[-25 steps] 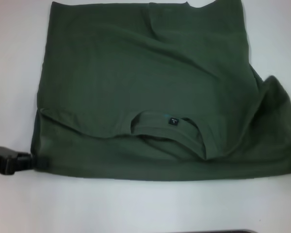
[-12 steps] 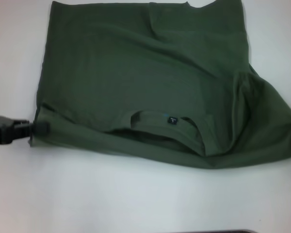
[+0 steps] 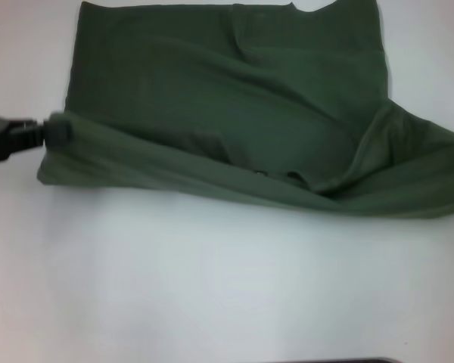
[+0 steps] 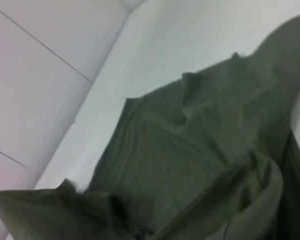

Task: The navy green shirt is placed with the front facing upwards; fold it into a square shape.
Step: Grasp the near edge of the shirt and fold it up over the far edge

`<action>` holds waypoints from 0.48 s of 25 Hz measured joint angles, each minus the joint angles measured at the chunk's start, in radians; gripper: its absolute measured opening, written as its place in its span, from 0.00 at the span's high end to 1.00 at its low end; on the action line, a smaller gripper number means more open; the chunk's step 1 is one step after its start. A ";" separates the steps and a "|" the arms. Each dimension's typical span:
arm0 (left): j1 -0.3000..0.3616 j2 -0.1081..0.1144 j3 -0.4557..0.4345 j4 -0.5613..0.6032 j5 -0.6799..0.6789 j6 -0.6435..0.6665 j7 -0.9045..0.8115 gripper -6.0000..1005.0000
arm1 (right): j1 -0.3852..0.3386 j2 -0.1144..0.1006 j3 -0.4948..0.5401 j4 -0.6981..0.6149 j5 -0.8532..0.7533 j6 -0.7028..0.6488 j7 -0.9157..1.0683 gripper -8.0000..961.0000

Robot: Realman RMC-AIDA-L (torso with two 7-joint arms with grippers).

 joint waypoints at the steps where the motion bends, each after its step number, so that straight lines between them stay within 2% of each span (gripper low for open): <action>1: -0.007 0.001 -0.005 0.000 -0.007 -0.001 0.000 0.95 | 0.008 -0.003 0.004 -0.002 0.000 -0.006 0.004 0.96; 8: -0.051 0.026 -0.030 -0.003 -0.040 -0.038 -0.016 0.95 | 0.068 -0.011 0.016 -0.064 0.001 -0.017 0.065 0.96; 12: -0.067 0.031 -0.042 -0.015 -0.044 -0.057 -0.030 0.95 | 0.103 -0.018 0.014 -0.076 0.002 -0.024 0.091 0.96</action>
